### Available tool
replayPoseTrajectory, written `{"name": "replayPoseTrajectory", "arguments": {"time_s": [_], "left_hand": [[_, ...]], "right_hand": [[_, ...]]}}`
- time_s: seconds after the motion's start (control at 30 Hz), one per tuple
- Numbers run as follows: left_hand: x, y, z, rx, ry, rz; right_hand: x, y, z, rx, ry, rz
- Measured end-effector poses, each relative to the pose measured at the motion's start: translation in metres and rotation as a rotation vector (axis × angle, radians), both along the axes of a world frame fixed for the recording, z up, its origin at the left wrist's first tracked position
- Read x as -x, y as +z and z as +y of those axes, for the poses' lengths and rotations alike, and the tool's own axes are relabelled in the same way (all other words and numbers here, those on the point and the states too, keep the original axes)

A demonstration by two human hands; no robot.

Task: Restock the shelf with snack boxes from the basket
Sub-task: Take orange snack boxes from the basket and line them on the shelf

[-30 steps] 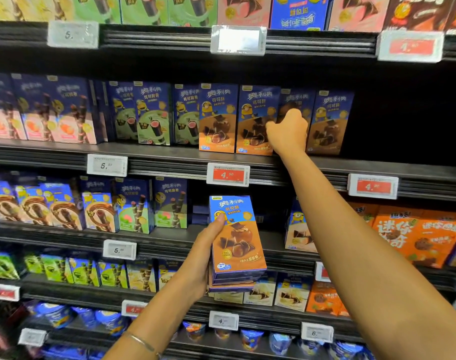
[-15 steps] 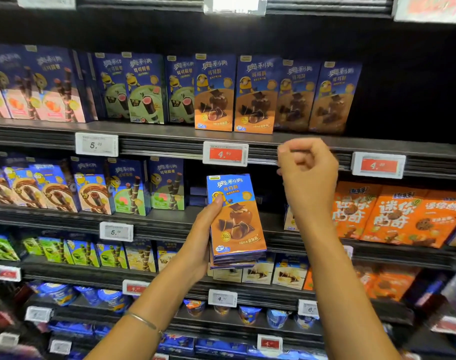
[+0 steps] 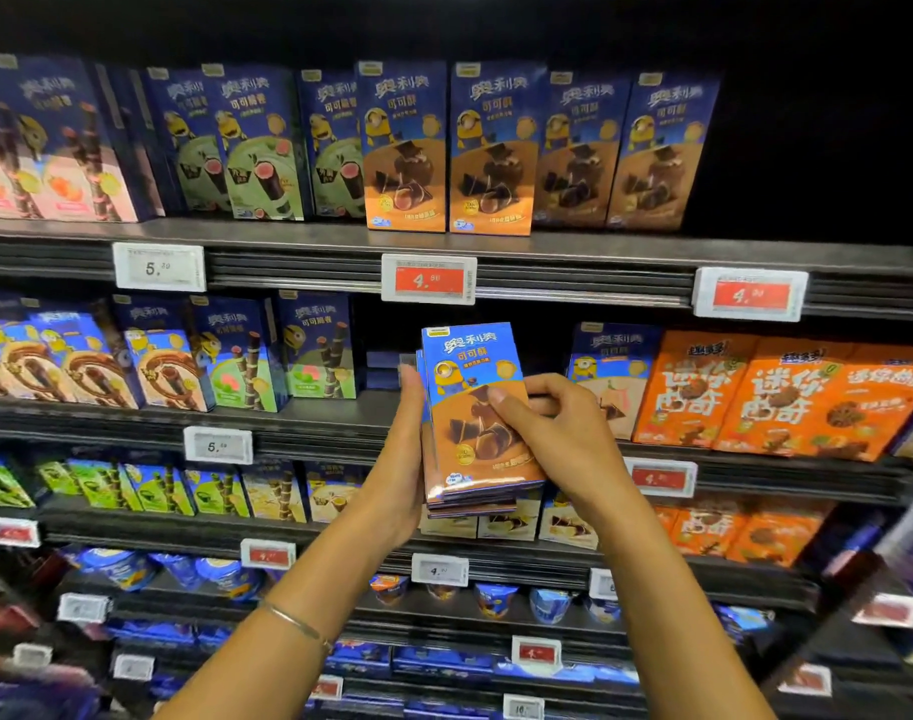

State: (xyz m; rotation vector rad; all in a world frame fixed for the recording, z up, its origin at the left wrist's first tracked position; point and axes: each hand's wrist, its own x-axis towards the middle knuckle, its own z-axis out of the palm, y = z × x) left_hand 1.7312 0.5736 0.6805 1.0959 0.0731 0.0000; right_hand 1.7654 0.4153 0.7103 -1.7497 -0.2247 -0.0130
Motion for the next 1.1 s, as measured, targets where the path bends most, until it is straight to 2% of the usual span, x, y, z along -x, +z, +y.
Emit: {"name": "replayPoseTrajectory", "arguments": {"time_s": [0.27,0.53,0.7,0.9,1.1], "left_hand": [[-0.014,-0.014,-0.005,-0.174,0.211,-0.008],[-0.026,-0.009,-0.002,-0.164,0.222,-0.013],[-0.026,-0.002,-0.007,-0.184,0.206,-0.021],[-0.027,0.004,-0.013,-0.177,0.198,-0.012],[-0.035,0.007,-0.016,-0.168,0.198,-0.014]], "right_hand": [[0.005,0.014,-0.018,-0.109,0.017,0.001],[0.021,0.069,-0.041,-0.166,0.130,-0.228],[-0.003,0.119,-0.048,-0.296,-0.077,-0.358],[-0.065,0.156,-0.046,-0.301,-0.287,-0.433],[-0.115,0.165,-0.041,-0.087,-0.438,-0.474]]}}
